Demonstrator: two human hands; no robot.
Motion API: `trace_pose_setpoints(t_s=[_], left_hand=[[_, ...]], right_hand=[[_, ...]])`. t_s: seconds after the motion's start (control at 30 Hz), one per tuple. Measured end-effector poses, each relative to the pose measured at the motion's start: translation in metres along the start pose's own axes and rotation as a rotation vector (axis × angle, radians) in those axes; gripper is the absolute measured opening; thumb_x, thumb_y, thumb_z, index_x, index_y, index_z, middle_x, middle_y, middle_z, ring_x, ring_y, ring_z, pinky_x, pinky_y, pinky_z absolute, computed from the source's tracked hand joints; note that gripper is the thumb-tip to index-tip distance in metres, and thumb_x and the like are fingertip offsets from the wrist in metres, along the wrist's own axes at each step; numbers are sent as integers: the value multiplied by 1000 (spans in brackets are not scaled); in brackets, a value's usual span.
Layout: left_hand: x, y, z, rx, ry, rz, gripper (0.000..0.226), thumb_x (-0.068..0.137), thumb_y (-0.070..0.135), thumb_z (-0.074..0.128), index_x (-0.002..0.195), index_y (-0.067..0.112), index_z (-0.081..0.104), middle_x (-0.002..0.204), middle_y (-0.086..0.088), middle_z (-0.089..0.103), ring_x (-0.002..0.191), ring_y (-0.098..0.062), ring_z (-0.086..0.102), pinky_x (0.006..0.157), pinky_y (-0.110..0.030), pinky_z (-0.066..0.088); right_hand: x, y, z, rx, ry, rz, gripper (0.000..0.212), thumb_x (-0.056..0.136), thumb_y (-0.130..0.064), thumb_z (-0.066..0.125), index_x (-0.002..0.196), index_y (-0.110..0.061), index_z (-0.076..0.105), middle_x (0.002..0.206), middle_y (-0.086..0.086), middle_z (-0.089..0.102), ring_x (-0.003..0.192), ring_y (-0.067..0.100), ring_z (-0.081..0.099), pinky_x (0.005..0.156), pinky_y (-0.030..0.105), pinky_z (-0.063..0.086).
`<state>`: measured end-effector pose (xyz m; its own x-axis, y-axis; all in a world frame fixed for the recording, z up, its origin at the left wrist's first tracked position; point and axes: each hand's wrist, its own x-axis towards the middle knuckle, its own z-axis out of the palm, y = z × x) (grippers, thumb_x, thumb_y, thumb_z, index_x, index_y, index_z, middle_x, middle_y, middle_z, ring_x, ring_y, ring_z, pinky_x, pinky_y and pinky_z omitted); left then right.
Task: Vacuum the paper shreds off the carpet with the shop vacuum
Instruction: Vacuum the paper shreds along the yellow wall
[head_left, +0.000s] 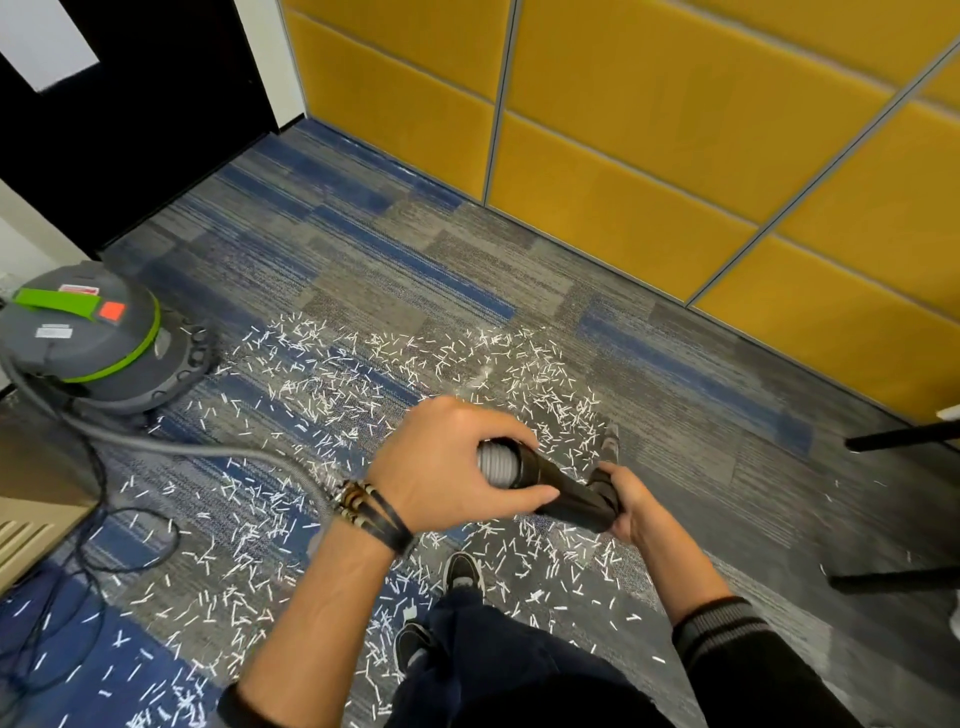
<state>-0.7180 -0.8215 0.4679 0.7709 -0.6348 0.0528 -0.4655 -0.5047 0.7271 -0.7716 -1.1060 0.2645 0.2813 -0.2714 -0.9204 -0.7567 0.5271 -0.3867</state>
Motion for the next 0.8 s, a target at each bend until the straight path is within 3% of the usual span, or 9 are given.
trace_pose_setpoints(t_s=[0.2, 0.3, 0.37, 0.47, 0.6, 0.67, 0.8], left_hand=[[26, -2, 10, 50, -91, -30, 52, 70, 74, 72, 104, 36, 79, 90, 20, 77, 80, 0, 70, 84, -32, 62], [26, -7, 7, 27, -95, -20, 67, 65, 73, 80, 120, 35, 74, 107, 16, 77, 94, -2, 71, 96, -34, 59], [26, -10, 3, 2, -111, -38, 77, 66, 57, 92, 137, 36, 65, 124, 14, 73, 110, -2, 67, 108, -31, 52], [30, -15, 2, -19, -65, -55, 78, 69, 43, 95, 140, 39, 62, 127, 15, 72, 112, 0, 66, 109, -30, 51], [28, -27, 4, -25, -30, -118, 76, 67, 53, 93, 137, 50, 62, 120, 22, 74, 105, 4, 68, 103, -32, 56], [25, -35, 4, -33, -92, -136, 75, 67, 55, 93, 135, 50, 63, 120, 23, 74, 104, 4, 69, 102, -30, 56], [10, -34, 12, -25, -201, -72, 70, 69, 55, 91, 133, 50, 64, 114, 22, 76, 99, 2, 71, 99, -28, 57]], right_hand=[[12, -10, 10, -35, 10, 47, 26, 101, -38, 42, 98, -13, 45, 72, 12, 56, 63, 27, 57, 65, 38, 56], [14, -26, 12, 66, 2, 14, 19, 101, -31, 45, 90, -15, 43, 61, 8, 51, 51, 24, 53, 55, 34, 55], [15, -44, 15, 97, -17, -10, 17, 100, -28, 48, 89, -16, 42, 62, 6, 51, 50, 23, 52, 50, 35, 55], [14, -65, 25, 126, -71, -2, 17, 101, -29, 47, 94, -14, 44, 64, 9, 57, 45, 23, 58, 48, 36, 56], [24, -70, 38, 145, -87, 86, 14, 102, -24, 50, 105, -12, 43, 87, 19, 60, 51, 30, 67, 53, 47, 58], [27, -57, 40, 180, -83, 101, 17, 101, -23, 51, 105, -9, 43, 87, 19, 62, 58, 28, 65, 59, 41, 59], [27, -26, 35, 253, -74, 110, 24, 103, -27, 43, 88, -8, 41, 59, 11, 52, 43, 19, 53, 43, 26, 52]])
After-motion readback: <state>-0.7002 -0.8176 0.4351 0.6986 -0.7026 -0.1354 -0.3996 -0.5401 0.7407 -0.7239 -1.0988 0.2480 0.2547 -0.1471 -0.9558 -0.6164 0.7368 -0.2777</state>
